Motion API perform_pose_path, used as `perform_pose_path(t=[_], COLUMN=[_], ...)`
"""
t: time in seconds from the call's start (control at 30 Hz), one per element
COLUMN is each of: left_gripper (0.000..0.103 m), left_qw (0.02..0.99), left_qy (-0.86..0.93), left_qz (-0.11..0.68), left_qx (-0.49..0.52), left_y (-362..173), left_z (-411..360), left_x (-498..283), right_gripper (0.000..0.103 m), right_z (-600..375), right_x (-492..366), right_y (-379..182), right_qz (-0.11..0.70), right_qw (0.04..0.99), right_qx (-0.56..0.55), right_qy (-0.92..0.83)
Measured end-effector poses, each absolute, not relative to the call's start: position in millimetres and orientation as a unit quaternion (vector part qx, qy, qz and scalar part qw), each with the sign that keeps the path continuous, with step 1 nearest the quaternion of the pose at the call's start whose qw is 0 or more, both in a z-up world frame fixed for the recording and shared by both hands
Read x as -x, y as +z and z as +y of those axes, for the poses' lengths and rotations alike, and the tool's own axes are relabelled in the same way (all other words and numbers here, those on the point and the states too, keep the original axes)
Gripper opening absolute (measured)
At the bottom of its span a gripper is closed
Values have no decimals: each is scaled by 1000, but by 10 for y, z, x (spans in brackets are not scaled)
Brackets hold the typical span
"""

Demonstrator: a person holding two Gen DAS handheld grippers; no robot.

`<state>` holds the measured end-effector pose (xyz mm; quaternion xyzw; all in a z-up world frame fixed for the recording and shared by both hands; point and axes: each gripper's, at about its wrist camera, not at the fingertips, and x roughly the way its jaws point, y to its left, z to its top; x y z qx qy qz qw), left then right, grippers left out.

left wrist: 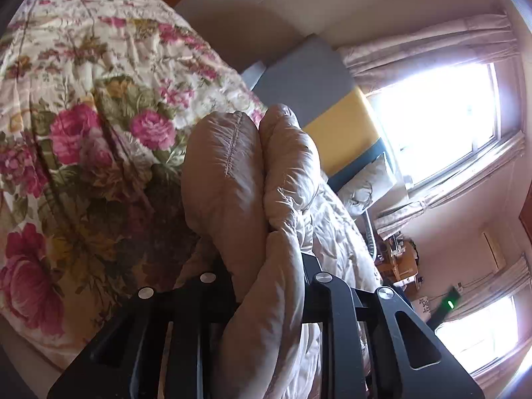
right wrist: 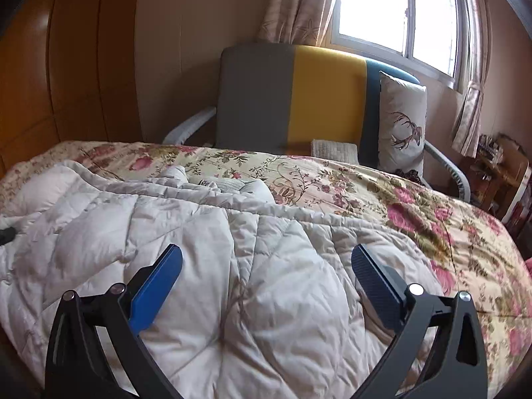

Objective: Fold large clothes

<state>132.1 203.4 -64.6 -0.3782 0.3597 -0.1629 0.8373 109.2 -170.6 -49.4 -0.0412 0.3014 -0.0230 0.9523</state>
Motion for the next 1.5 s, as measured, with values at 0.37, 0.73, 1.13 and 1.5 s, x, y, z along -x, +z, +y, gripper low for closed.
perform_pose_path(t=[0.37, 0.73, 1.13, 1.5], left_gripper=[22, 22, 22, 22], left_qw=[850, 863, 906, 935], left_qy=[-169, -173, -211, -194], left_qz=[327, 307, 268, 252], left_qx=[377, 362, 251, 158], left_y=[-441, -134, 688, 1029], left_z=[1994, 1863, 1004, 325], left_x=[-1134, -1005, -778, -765], right_gripper=[101, 101, 101, 101], right_z=[-1559, -1566, -1564, -2399], right_x=[-1555, -540, -503, -355], right_y=[-1087, -978, -1215, -740], right_qz=[361, 344, 339, 337], right_qw=[930, 935, 937, 941], right_qx=[73, 87, 83, -10], right_qy=[-15, -7, -6, -18])
